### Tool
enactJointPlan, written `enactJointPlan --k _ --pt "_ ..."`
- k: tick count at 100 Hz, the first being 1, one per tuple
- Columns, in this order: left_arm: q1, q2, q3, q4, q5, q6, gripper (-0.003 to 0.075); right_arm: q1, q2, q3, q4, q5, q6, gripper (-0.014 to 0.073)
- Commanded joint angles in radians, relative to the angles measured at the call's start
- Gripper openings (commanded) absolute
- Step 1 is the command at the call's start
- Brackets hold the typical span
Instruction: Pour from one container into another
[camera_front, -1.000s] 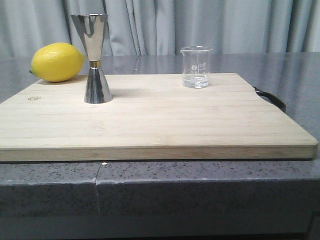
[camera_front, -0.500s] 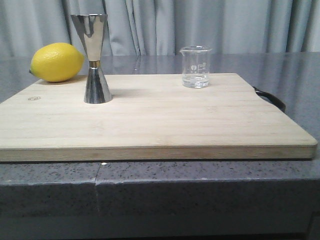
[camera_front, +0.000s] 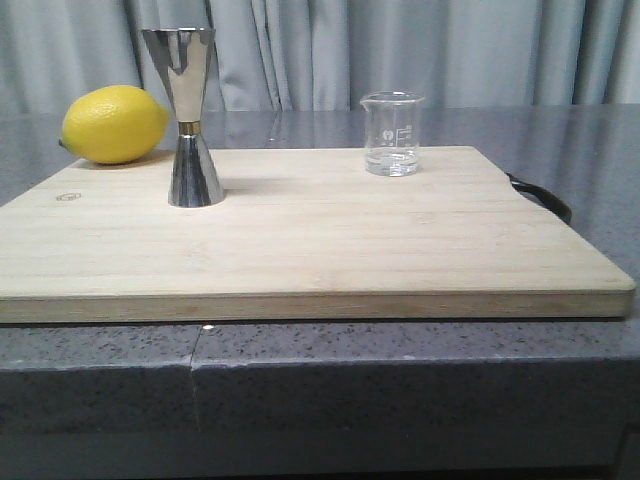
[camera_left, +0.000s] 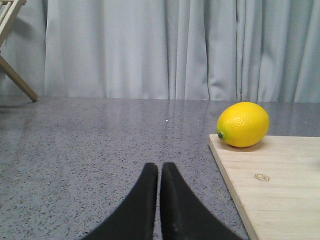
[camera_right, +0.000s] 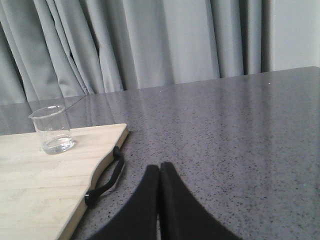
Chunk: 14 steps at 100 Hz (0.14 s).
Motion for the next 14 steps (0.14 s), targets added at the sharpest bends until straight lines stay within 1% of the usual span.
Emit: enactJointPlan --k 1,14 --pt "0.001 -0.026 0.035 -0.007 -0.072 -0.009 -0.0019 -0.006 -0.02 0.023 -0.001 -0.072 -0.002 -0.0075" --pt "0.001 -0.026 0.035 -0.007 -0.072 -0.009 -0.0019 -0.006 -0.02 0.023 -0.001 -0.072 -0.002 -0.0075"
